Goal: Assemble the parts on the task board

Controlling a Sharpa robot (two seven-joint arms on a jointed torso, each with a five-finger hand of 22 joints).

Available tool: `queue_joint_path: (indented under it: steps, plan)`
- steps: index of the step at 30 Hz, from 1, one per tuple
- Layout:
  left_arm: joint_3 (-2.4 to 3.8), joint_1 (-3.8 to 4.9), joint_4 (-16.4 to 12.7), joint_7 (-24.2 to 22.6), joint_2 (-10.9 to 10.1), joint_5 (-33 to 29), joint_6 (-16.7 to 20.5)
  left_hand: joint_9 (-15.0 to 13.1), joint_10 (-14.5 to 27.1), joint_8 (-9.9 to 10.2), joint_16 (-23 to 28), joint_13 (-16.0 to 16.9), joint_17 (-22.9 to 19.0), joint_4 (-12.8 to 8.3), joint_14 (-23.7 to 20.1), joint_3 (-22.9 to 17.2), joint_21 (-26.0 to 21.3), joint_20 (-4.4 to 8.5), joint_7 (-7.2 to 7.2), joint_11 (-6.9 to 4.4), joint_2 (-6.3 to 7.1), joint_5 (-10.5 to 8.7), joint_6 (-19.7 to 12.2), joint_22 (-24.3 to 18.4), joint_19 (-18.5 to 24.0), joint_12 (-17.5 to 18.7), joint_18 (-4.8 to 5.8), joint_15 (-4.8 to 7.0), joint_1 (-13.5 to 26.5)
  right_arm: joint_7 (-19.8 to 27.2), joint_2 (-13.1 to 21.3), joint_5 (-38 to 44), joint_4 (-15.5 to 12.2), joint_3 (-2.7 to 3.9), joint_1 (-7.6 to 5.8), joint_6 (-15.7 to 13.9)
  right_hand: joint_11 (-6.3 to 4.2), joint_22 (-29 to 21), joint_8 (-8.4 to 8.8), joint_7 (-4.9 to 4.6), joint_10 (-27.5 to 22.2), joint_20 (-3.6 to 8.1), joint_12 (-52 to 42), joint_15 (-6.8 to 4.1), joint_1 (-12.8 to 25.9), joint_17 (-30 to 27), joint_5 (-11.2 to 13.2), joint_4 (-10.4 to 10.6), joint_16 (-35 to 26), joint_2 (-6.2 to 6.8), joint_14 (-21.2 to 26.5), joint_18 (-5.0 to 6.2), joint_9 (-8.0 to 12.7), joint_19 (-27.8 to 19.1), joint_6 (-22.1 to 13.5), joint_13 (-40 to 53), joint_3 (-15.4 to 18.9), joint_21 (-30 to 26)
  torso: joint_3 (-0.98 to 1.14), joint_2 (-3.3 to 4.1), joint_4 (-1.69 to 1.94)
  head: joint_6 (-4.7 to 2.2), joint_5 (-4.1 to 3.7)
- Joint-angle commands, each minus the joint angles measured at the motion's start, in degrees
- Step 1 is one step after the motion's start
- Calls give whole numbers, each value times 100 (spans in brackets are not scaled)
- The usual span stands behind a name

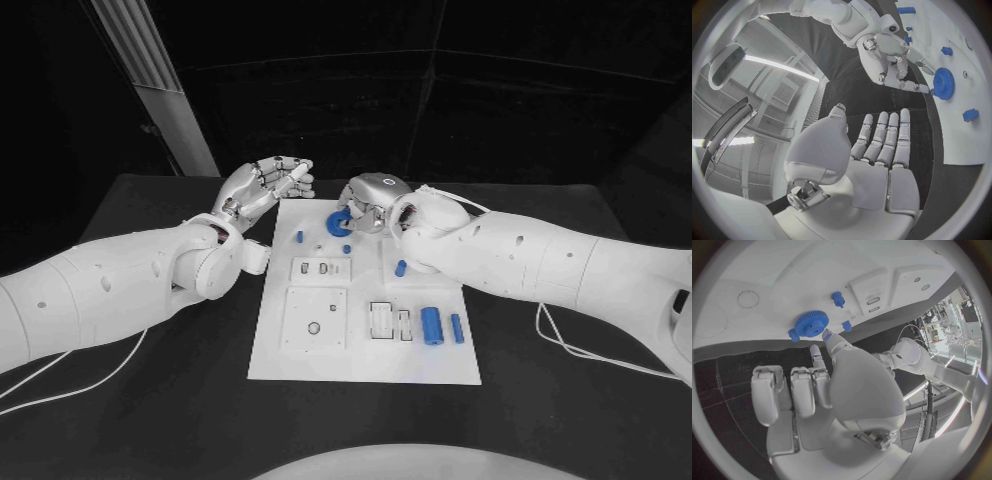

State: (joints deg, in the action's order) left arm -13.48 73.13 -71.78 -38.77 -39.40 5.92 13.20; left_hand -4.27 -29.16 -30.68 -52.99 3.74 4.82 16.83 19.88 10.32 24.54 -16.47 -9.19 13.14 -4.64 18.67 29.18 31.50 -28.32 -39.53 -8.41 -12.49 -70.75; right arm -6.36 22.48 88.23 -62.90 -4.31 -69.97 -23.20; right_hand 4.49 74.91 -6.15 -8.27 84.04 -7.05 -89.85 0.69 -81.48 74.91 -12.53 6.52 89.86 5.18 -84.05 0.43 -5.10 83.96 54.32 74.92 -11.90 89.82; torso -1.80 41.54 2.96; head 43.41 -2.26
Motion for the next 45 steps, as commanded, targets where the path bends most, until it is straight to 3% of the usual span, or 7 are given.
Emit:
queue_joint_path:
  steps: [1,30,45]
  plan:
    - [4,6,-2,-826,2,19,-36,-10,41,37,-18,-6,-7,-9,-47,-9,-13,-2,-623,-7,-59,38,-23,-7,29,-27,56,5,-14,173,19,-36,-53,2,-6,-350,19,1509,-3,-21,596,22,-15,-15,19,1509,-41,-13,14,15,-595,-43,9,604,-2,1508,19,18,-4,2,6,-3,-16]
    - [4,6,-18,-844,-18,19,1,-10,41,37,-20,-6,-8,-10,-48,-9,-13,-2,-623,-7,-61,40,-23,-7,29,-29,56,5,-17,-214,-74,-45,67,2,6,508,67,1509,15,-76,596,-7,-15,24,45,1509,-51,2,14,-21,-595,-43,20,604,52,1508,8,18,-2,1,9,28,-67]
    - [4,6,-11,-835,-10,19,-4,-11,41,38,-25,-5,-8,-11,-51,-9,-14,-1,-623,-7,-68,48,-23,-8,30,-35,57,4,-29,-392,-141,-45,154,2,6,764,70,1509,82,-78,596,-23,-15,33,68,1509,-48,4,14,-31,-595,-43,52,604,7,1508,4,18,-1,-1,7,39,-67]
